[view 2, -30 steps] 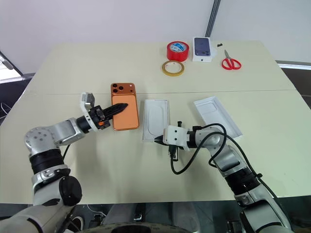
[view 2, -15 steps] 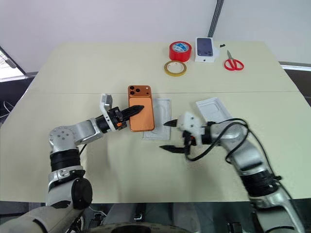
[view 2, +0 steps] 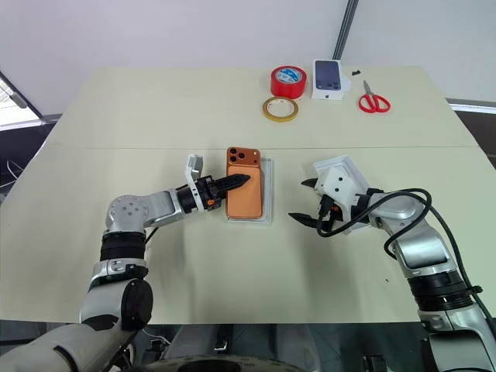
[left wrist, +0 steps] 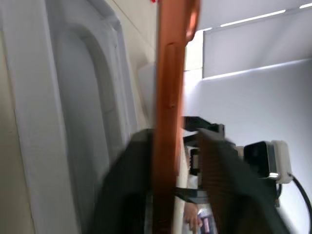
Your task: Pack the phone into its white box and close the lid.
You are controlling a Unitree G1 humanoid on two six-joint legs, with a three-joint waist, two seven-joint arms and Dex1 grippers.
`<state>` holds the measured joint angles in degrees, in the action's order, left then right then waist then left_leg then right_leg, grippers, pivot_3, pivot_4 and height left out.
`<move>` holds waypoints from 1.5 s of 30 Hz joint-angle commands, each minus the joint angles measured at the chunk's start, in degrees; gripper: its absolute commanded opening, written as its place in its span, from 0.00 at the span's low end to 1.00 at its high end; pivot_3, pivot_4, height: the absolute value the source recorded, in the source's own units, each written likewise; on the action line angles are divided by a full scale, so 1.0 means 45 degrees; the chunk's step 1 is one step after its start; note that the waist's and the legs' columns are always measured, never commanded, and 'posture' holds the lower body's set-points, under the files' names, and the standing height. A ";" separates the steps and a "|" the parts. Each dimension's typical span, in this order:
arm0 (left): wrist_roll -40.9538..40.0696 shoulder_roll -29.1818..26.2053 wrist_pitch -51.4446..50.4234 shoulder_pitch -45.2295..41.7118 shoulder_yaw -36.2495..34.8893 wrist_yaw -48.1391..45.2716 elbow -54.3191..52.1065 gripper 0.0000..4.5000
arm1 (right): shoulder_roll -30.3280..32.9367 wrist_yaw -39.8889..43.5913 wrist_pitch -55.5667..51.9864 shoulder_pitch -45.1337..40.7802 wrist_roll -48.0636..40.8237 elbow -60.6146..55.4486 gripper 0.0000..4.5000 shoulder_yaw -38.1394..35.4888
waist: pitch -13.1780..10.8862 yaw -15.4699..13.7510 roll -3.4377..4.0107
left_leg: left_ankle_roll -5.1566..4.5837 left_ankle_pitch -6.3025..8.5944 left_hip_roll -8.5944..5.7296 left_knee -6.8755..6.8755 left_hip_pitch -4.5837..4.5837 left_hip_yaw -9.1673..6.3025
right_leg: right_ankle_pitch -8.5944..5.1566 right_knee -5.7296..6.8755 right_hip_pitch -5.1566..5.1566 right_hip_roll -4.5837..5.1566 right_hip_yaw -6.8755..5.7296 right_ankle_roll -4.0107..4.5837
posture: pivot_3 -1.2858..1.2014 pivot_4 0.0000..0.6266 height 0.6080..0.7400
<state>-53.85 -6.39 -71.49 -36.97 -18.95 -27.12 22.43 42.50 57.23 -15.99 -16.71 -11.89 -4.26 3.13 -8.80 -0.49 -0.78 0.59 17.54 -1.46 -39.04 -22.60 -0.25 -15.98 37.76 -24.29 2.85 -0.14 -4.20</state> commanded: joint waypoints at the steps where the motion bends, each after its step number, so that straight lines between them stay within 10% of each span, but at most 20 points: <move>1: 0.0044 -0.0062 0.0161 -0.0502 0.0125 -0.0238 -0.0119 0.83 | -0.0149 -0.0196 0.0224 -0.0075 0.0022 -0.0259 1.00 -0.0078 | 0.0000 -0.0034 0.0000 | 0.0000 0.0000 0.0000 -0.0004 0.0001 0.0000 | 0.0000 0.0000 0.0003 0.0000 0.0000 0.0000 | 0.52 0.24 1.00; 3: 0.0259 -0.0109 0.0296 -0.0526 0.0346 -0.0288 -0.0287 1.00 | -0.0210 -0.0230 0.0249 -0.0116 0.0063 -0.0213 1.00 -0.0037 | 0.0001 -0.0033 0.0001 | 0.0000 0.0000 0.0000 -0.0007 0.0001 0.0000 | 0.0000 0.0000 0.0006 0.0000 0.0000 0.0000 | 0.52 0.24 1.00; 24: 0.0460 0.0126 -0.2922 -0.2394 -0.0755 0.3466 -0.0785 1.00 | -0.1177 -0.0628 0.0615 -0.0782 0.0423 0.0366 1.00 0.0462 | 0.0000 0.0022 0.0000 | 0.0007 -0.0004 0.0002 -0.0012 0.0003 0.0000 | 0.0001 0.0021 0.0000 -0.0010 0.0000 -0.0002 | 0.52 0.24 1.00; 45: 0.0914 -0.1254 -0.3797 -0.2689 -0.0524 0.2589 -0.2007 1.00 | -0.1738 -0.0763 0.0857 -0.1222 0.0685 0.0795 1.00 0.0767 | 0.0000 0.0057 0.0001 | 0.0022 -0.0013 0.0002 -0.0011 0.0009 -0.0001 | 0.0001 0.0035 -0.0006 -0.0013 0.0002 -0.0002 | 0.52 0.24 1.00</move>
<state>-49.23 -11.47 -88.48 -47.41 -21.13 -14.06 15.46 34.74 53.96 -13.32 -21.08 -8.76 -0.08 7.04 -8.80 -0.24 -0.77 0.69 17.48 -1.46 -39.09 -22.56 -0.25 -15.98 37.92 -24.32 2.80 -0.14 -4.21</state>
